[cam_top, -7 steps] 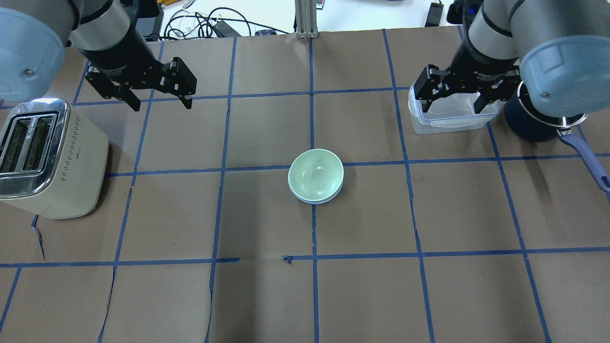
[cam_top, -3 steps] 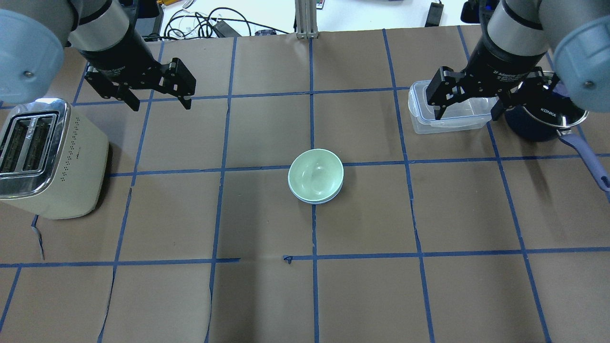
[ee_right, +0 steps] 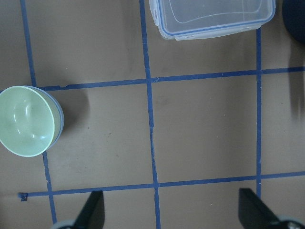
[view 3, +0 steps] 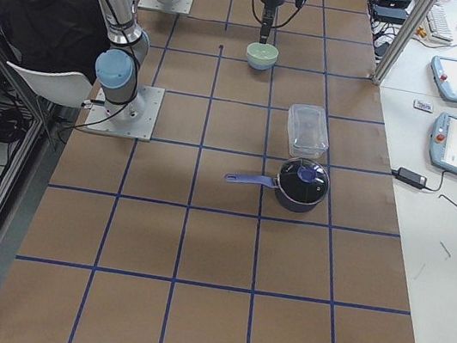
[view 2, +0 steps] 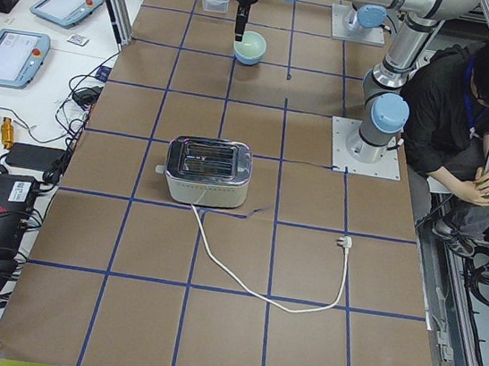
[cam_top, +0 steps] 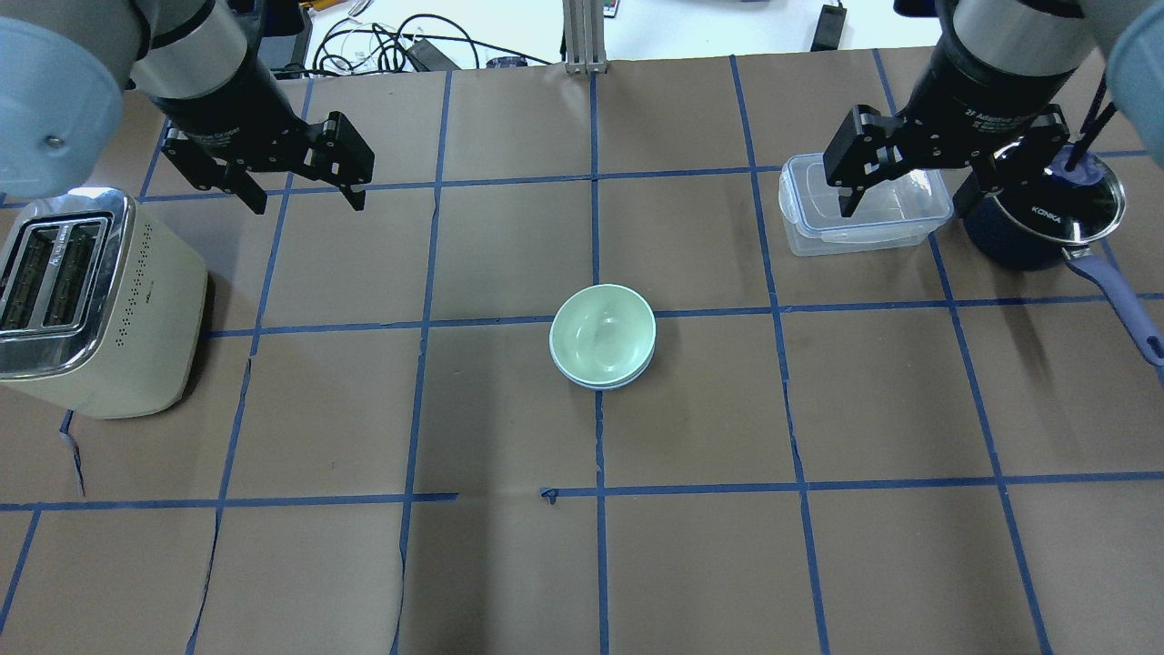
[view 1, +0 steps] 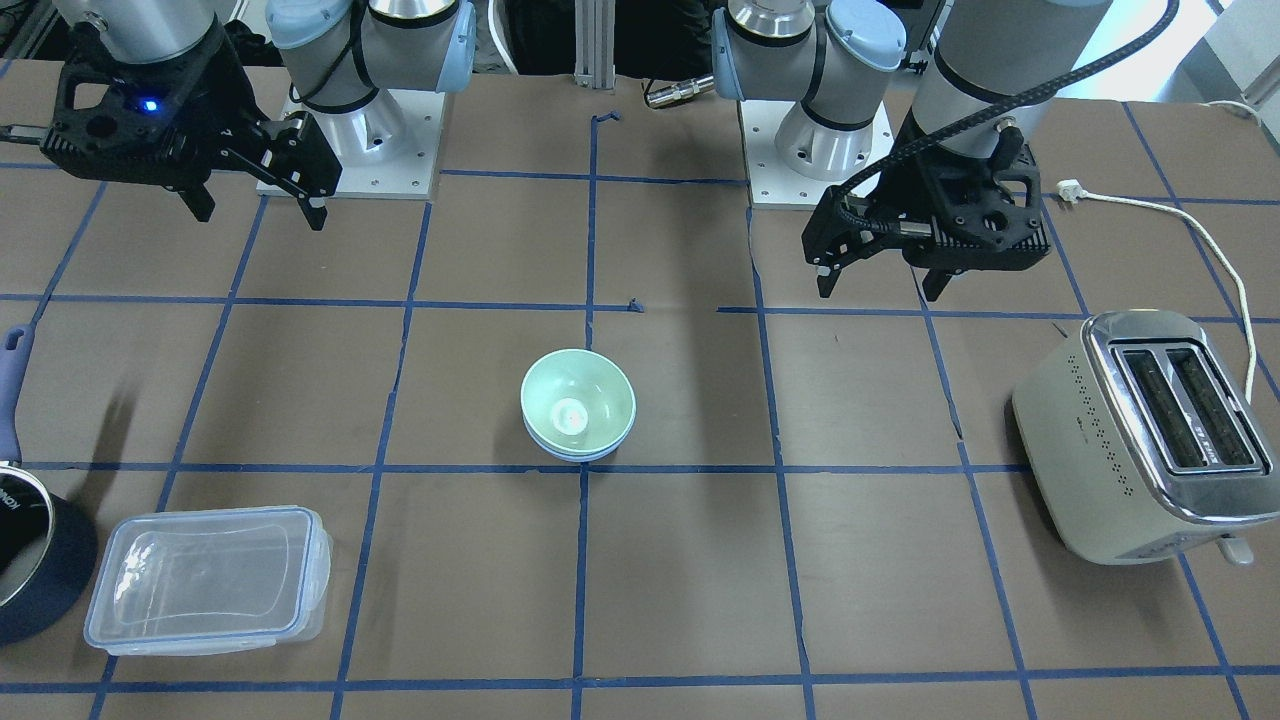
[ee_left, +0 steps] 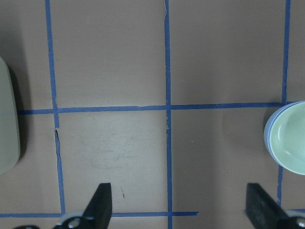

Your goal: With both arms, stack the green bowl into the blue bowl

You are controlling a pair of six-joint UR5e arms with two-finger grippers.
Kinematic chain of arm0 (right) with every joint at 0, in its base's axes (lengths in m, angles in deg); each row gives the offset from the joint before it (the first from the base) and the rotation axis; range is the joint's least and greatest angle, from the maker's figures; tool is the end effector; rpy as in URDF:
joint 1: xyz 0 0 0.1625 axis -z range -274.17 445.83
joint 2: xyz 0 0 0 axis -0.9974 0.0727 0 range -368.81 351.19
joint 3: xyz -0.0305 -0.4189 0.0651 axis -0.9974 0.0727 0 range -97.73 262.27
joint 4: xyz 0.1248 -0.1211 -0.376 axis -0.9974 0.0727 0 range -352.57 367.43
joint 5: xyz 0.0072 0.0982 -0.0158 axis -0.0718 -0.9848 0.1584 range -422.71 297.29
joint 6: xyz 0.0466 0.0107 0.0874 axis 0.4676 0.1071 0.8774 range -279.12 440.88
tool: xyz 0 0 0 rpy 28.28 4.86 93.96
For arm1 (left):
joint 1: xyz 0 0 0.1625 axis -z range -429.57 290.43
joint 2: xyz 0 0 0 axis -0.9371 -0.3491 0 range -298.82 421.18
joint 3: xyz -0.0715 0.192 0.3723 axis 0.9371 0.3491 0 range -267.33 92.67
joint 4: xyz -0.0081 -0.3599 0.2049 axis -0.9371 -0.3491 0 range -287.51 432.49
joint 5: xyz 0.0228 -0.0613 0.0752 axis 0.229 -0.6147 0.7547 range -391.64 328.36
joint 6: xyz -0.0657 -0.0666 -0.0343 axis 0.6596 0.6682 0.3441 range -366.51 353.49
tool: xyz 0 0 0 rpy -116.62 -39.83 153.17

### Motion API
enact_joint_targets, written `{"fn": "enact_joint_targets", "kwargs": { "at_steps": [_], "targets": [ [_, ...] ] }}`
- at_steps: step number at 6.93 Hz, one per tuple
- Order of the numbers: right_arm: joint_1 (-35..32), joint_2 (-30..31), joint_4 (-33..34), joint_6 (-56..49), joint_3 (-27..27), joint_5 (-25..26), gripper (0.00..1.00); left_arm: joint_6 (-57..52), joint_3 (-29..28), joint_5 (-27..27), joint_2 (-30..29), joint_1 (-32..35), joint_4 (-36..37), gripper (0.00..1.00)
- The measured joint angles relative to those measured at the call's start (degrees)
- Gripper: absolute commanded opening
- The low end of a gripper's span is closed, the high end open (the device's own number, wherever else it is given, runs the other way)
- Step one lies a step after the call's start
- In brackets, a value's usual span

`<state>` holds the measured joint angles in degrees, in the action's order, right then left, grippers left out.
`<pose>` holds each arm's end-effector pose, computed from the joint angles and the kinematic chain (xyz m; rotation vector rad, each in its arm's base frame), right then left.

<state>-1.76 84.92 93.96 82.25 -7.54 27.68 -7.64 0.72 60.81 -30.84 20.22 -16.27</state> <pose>0.1131 -0.4694 0.5147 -0.1034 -3.1330 0.0122 -0.1271 -0.5093 0.4892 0.0241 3.0984 -0.0310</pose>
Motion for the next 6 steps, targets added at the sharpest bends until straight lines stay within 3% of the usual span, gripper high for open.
{"fn": "enact_joint_targets", "kwargs": {
  "at_steps": [6],
  "targets": [
    [-0.1, -0.3, -2.2, -3.4, 0.1, 0.1, 1.00, 0.1, 0.1, -0.1, 0.2, 0.0, -0.1, 1.00]
  ]
}}
